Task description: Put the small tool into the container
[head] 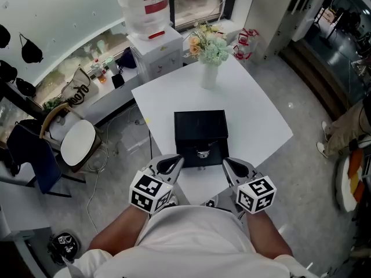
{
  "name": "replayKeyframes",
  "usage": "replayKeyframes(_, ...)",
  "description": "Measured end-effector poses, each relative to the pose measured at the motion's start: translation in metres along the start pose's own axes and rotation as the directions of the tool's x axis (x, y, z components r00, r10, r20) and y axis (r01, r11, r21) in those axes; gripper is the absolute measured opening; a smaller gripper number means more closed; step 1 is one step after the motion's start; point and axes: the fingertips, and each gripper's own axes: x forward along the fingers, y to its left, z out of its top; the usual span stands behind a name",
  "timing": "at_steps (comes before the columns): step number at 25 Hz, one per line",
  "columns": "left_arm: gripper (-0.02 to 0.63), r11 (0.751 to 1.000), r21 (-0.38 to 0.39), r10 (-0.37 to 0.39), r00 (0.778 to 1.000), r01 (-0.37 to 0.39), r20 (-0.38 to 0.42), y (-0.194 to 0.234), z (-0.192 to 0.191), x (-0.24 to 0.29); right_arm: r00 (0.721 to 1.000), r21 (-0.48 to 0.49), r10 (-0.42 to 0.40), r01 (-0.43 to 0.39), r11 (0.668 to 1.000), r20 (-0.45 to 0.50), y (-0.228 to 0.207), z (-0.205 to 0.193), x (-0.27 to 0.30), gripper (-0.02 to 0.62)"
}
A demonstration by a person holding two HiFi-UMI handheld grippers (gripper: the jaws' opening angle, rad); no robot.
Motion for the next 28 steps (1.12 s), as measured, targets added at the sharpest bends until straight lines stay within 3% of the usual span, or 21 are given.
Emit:
replayKeyframes(6, 0.009, 1.000, 0.012, -0.005, 1.000, 0.005, -0.003, -0.002, 0.003, 0.003, 1.000, 0.012, 0.013, -0.012, 1.000, -0.008, -0.001, 0.001, 0.003, 0.006)
replayKeyframes(12, 0.009, 1.000, 0.015, -0.011, 1.000, 0.011, -0.006, -0.003, 0.004, 0.004, 0.999, 0.089, 0.041, -0.041, 0.995, 0.001, 0.000, 0.001, 0.006, 0.006)
replayKeyframes(28, 0.009, 1.000, 0.021, -0.016, 1.000, 0.016, -0.005, -0.004, 0.006, 0.001, 0.998, 0.082, 0.054, -0.053, 0.995, -0.010, 0.010, 0.000, 0.007, 0.005)
